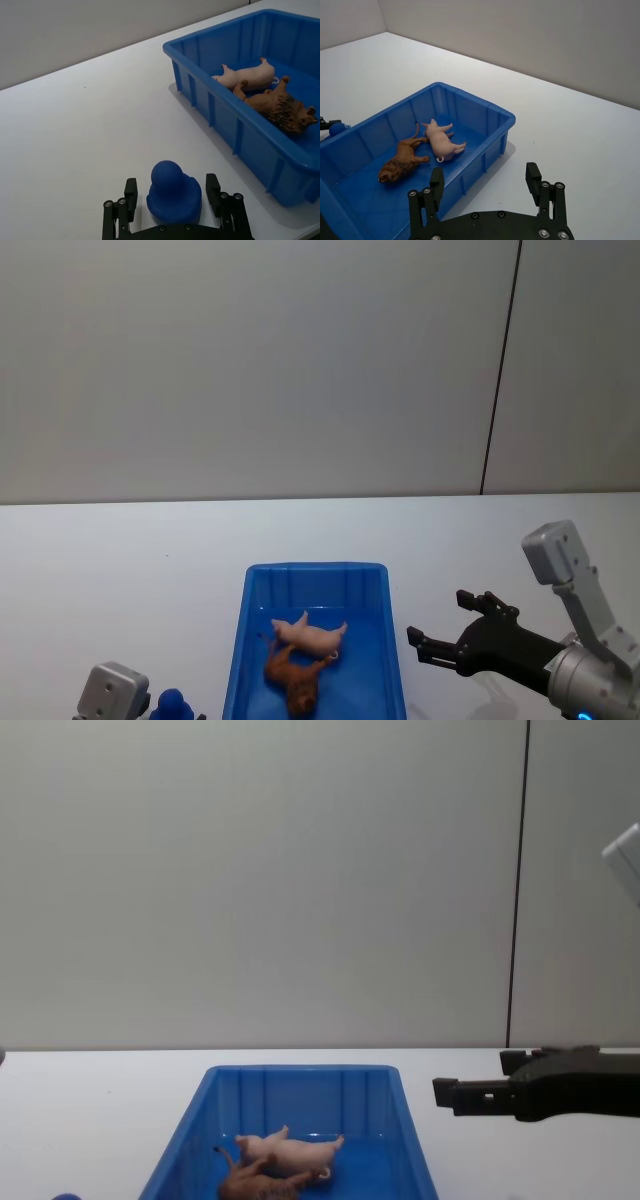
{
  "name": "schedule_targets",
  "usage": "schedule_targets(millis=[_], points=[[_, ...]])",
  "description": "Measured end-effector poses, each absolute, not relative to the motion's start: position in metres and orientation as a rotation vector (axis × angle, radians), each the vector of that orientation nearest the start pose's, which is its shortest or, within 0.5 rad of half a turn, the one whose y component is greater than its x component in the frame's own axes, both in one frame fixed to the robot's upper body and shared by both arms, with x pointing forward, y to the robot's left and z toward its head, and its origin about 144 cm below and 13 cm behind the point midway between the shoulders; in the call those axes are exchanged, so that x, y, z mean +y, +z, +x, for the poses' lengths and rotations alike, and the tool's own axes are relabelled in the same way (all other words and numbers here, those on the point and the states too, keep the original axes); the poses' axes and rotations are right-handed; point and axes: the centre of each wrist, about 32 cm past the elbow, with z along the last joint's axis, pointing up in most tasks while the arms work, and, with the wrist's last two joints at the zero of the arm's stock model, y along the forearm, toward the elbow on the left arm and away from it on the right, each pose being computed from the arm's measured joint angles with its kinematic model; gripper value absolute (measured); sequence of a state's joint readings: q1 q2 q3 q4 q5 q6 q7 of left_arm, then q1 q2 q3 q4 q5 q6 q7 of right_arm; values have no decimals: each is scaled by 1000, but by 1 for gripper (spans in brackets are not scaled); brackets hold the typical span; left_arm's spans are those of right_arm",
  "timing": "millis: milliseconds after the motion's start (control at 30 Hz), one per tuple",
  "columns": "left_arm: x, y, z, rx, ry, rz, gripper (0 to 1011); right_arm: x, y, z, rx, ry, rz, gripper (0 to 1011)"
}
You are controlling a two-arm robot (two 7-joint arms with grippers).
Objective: Pick up the two dolls from the table and place them into the box.
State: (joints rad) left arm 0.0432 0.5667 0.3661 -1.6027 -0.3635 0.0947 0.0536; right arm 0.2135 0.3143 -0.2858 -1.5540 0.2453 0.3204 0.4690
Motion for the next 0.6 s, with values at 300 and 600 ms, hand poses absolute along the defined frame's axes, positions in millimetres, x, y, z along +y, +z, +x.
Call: schedule_targets(millis=[300, 600], points=[[286, 1117, 426, 63, 1277, 367, 645, -234, 1194, 506, 101, -854, -231, 1003], [288, 1126, 432, 18, 1286, 345, 518, -234, 1194, 506, 101, -854, -231, 1003]])
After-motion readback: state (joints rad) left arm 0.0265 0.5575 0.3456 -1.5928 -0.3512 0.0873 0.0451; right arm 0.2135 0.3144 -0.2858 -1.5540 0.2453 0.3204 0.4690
